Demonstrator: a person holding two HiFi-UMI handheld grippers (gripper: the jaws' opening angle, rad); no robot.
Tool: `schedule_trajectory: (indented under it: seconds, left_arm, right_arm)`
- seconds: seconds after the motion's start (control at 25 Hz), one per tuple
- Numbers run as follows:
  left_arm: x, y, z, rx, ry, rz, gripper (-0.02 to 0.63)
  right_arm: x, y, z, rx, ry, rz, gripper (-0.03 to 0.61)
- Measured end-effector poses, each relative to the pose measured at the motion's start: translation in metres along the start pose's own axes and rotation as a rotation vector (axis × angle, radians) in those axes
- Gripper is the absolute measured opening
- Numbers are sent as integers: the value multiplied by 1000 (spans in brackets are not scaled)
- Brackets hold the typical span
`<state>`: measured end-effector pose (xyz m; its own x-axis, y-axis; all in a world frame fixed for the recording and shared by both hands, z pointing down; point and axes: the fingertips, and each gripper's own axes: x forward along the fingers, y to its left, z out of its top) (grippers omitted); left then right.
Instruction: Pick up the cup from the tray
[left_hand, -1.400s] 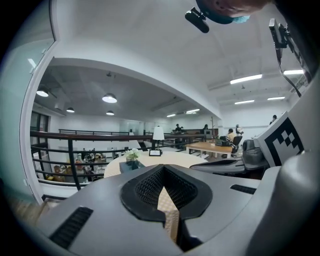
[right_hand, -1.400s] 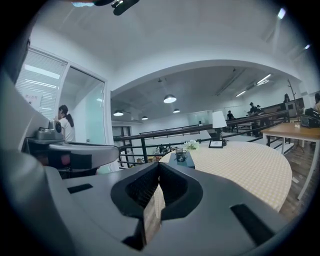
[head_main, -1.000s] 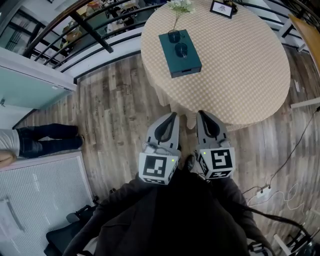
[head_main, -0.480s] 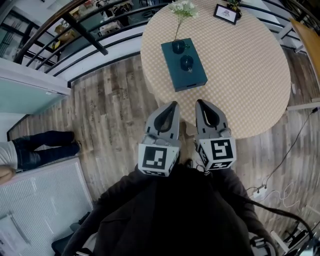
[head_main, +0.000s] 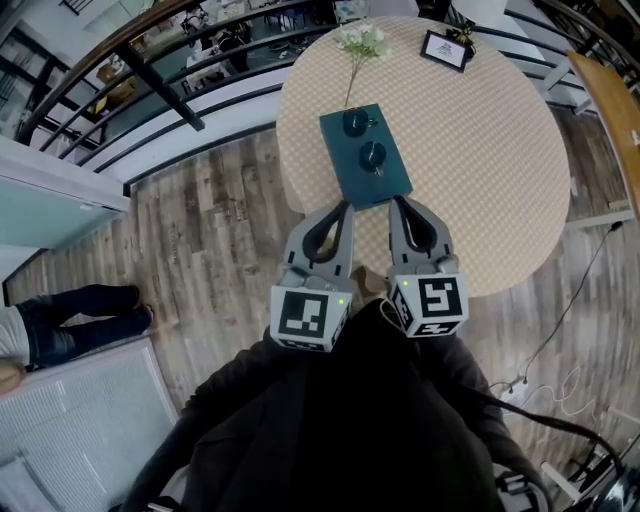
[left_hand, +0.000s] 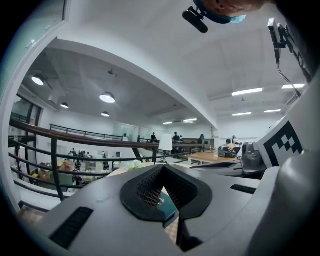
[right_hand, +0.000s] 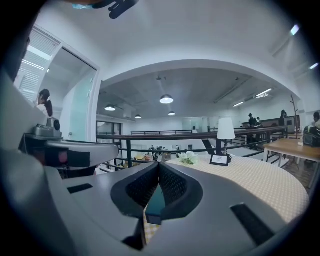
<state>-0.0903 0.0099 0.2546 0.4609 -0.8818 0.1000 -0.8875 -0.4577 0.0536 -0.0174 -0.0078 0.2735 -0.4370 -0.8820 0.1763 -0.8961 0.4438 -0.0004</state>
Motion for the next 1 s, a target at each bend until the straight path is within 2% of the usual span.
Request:
schedule_trajectory:
  seconds: [0.24, 0.48, 0.8, 1.0]
  left_arm:
    - [13, 5, -3, -60, -2, 15, 5]
    - [27, 4, -8, -96, 34, 24, 5]
    - [49, 7, -48, -122, 123, 29, 5]
    - [65, 26, -72, -157, 179, 38, 5]
  right_arm:
    - [11, -7, -15, 28, 47, 7, 9]
    - [31, -14, -32, 33, 126, 37, 9]
    - [58, -24, -81, 46, 237, 43, 9]
    - [87, -29, -98, 38, 278, 32, 9]
